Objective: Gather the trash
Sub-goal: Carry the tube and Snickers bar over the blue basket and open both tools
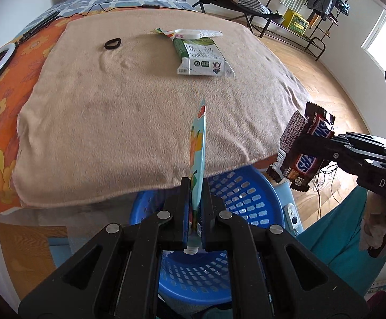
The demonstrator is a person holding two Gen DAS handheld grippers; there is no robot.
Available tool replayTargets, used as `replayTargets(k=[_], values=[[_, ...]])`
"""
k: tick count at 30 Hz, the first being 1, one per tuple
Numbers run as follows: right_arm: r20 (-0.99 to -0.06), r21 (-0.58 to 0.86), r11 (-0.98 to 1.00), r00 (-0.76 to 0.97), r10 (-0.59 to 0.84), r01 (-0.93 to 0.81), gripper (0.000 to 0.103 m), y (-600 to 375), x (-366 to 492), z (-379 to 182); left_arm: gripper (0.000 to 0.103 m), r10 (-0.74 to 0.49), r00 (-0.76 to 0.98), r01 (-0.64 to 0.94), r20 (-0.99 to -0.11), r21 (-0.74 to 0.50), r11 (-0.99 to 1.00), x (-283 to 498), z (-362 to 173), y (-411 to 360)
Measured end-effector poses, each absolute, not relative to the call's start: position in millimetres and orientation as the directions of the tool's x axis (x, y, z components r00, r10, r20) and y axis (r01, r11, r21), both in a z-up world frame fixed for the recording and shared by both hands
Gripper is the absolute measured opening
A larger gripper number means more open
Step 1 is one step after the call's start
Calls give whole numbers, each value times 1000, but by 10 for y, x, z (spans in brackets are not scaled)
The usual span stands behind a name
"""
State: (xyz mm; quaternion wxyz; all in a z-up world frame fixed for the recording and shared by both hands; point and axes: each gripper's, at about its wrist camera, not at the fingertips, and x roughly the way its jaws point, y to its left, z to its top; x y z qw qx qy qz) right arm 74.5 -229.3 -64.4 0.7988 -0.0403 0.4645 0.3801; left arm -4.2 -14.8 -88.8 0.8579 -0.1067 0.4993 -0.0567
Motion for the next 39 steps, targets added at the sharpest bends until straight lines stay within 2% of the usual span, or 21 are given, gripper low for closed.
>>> replayTargets(k=[16,33,39], values=[[-811,284,709,232,537,-646,5,-2340,405,-1007,4,-221,438,-2,-871,-247,969,-369,-1230,-330],[-858,285,734,177,482,-617,6,-2328,401,-1359,4,-189,344,27,-920,-191,981,-429,-1549,-462],[-871,288,748,160,464,-598,10,-2320,453,-1438,6,-187,324,23,-928,-190,982,-414,-1601,-463]])
